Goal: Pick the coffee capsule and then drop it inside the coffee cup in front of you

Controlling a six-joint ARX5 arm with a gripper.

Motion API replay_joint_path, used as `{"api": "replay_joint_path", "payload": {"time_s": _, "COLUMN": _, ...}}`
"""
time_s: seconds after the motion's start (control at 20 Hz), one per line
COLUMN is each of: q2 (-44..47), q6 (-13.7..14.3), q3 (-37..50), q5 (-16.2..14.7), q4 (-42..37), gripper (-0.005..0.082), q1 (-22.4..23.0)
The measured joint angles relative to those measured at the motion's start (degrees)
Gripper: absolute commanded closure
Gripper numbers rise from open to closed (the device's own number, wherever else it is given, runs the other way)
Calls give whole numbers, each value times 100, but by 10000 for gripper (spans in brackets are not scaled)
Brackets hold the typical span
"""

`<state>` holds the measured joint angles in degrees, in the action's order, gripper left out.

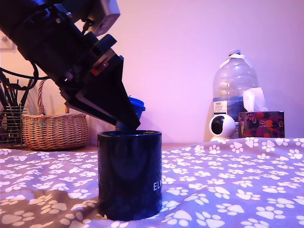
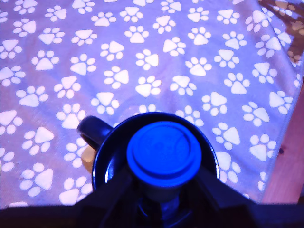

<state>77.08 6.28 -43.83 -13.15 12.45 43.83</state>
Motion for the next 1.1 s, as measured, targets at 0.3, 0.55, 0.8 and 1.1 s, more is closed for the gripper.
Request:
{"api": "replay_joint_path", "payload": {"time_s": 0.3, "q2": 0, "q6": 0, "q3": 0, "q5": 13, "q4": -28, "gripper": 614, "q1": 0}}
{"api": "replay_joint_path", "payload": {"time_s": 0.55, "q2": 0, "q6": 0, "q3": 0, "q5": 13, "q4": -85, "gripper": 597, "q1": 0}}
{"api": "replay_joint_path", "payload": {"time_s": 0.8, "q2": 0, "q6": 0, "q3": 0, "q5": -42, "q4": -133, "gripper": 123, "q1": 0}}
{"api": "replay_joint_path", "payload": {"time_s": 1.1, "q2": 0, "q6": 0, "q3": 0, "q5": -42, "q4": -131, "gripper": 130, "q1": 0}}
